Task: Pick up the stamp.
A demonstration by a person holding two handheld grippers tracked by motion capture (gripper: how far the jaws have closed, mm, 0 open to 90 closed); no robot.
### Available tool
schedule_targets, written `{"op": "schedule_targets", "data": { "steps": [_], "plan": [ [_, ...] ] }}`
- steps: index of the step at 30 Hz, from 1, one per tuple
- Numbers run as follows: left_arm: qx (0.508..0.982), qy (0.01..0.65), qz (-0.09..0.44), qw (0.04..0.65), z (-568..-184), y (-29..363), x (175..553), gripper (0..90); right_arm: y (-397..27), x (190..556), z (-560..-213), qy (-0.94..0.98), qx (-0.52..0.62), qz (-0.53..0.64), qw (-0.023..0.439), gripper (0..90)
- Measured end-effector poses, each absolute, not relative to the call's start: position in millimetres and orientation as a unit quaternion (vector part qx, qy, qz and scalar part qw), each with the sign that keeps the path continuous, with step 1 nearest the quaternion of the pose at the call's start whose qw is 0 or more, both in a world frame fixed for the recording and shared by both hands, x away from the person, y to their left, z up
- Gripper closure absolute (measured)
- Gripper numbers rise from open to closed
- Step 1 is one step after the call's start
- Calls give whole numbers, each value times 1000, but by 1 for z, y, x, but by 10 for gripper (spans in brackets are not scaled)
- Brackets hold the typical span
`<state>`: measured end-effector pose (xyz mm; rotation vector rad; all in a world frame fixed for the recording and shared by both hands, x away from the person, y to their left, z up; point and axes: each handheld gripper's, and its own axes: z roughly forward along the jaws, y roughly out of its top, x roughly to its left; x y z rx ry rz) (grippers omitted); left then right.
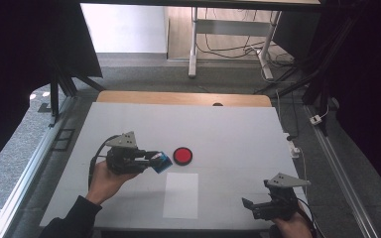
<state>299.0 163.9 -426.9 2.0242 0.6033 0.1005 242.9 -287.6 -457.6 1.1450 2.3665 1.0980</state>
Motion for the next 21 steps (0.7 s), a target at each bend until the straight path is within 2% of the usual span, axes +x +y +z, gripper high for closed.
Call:
{"op": "schedule_targets", "data": {
  "steps": [21],
  "plan": [
    [832, 211, 8, 513, -429, 136, 289, 699, -287, 242, -458, 824, 394, 378, 151, 0]
  ]
}}
